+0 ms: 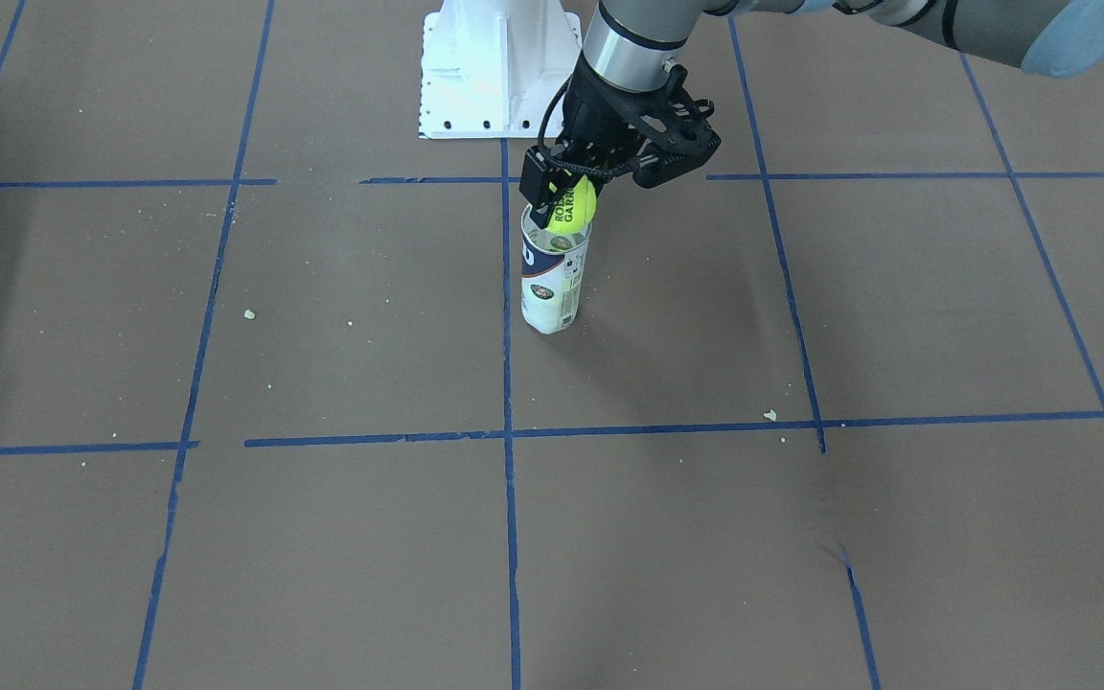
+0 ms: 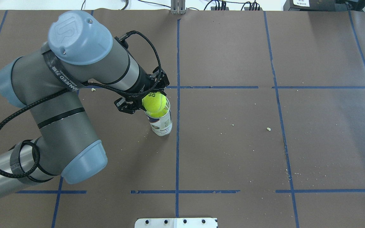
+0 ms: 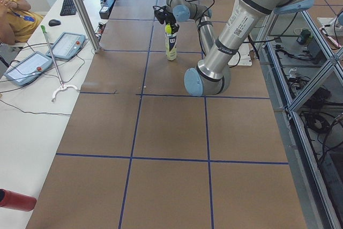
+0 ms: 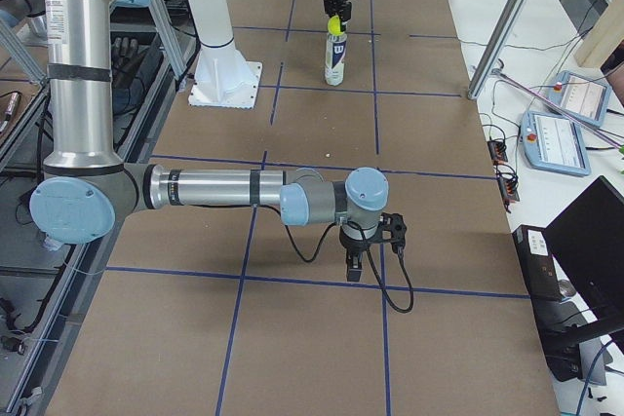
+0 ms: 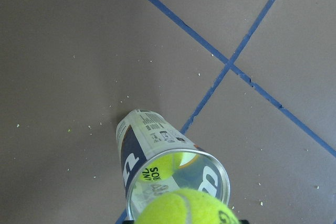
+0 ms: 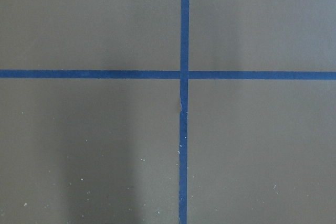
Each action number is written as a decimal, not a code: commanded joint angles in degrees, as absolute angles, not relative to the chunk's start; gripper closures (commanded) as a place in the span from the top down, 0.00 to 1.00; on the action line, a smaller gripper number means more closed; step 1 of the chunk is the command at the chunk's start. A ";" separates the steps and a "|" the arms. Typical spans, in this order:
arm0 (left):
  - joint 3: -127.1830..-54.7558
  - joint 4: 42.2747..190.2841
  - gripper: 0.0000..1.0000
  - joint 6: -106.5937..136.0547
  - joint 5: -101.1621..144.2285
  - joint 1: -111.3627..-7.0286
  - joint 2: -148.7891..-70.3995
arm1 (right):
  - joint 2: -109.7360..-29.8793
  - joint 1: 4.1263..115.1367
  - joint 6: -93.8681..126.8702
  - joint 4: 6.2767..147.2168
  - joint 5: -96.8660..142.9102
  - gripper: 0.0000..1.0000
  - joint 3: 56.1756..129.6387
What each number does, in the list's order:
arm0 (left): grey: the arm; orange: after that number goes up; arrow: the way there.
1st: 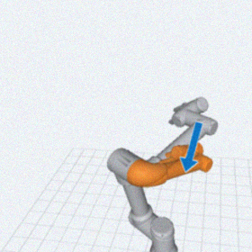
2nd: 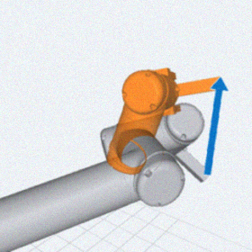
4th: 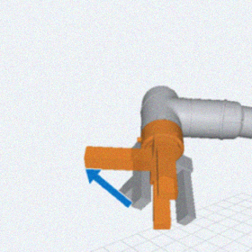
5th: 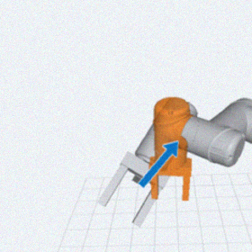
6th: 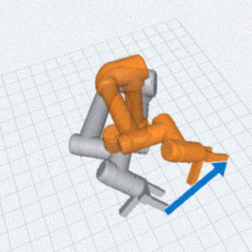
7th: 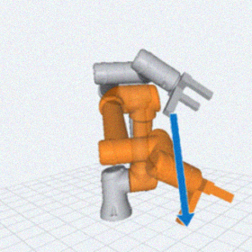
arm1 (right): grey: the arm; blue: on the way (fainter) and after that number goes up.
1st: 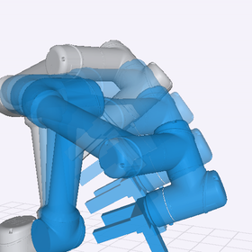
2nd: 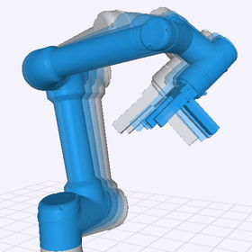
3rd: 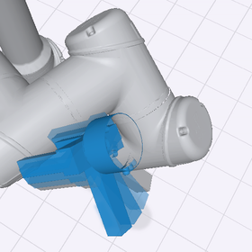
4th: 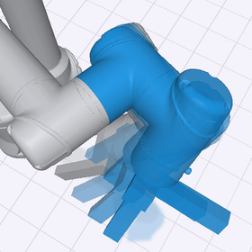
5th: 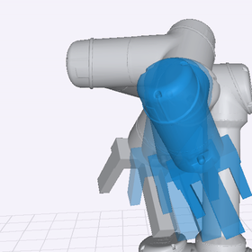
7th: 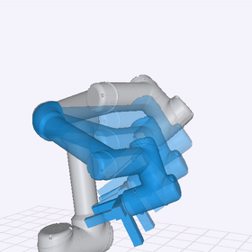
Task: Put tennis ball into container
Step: 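Lower the ball into the can mouth and open the left gripper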
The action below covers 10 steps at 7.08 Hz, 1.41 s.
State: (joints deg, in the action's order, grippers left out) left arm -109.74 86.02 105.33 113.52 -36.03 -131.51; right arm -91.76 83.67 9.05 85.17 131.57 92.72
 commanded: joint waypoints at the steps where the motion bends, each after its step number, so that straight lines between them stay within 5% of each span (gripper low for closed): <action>1: -108.90 86.22 0.65 103.90 113.38 -36.04 -131.75 | -91.76 83.67 9.05 85.17 131.57 1.00 92.72; 2: -109.07 86.13 1.00 103.80 113.38 -36.04 -131.84 | -91.76 83.67 9.05 85.17 131.57 1.00 92.72; 7: -110.56 85.96 1.00 103.45 113.38 -36.38 -130.79 | -91.76 83.67 9.05 85.17 131.57 1.00 92.72; 10: -117.76 85.69 1.00 67.75 119.05 -52.40 -115.82 | -91.76 83.67 9.05 85.17 131.57 1.00 92.72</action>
State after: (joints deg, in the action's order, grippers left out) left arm -115.00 85.69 85.04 115.15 -44.82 -123.45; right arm -91.78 83.67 9.05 85.17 131.57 92.72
